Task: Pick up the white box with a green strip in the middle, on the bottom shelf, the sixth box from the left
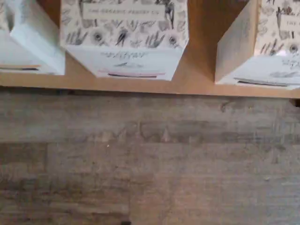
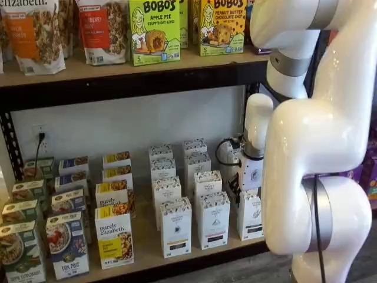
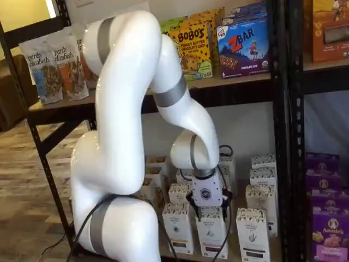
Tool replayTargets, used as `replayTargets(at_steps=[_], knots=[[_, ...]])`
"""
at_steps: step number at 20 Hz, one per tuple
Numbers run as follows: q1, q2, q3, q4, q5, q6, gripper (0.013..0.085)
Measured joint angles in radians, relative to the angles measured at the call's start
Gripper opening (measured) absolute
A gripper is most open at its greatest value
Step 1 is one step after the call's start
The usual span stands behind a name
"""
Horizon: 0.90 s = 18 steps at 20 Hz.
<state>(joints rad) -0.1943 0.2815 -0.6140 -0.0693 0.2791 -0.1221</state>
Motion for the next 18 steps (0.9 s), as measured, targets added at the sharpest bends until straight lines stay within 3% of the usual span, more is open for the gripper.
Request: replayTargets(at_steps=[8, 18], knots=[[-0.071, 0.196, -0.170, -0.050, -0.053, -0.021, 0.0850], [-0.106, 0.365, -0.381, 0.073, -0.046, -0.176, 0.0850]])
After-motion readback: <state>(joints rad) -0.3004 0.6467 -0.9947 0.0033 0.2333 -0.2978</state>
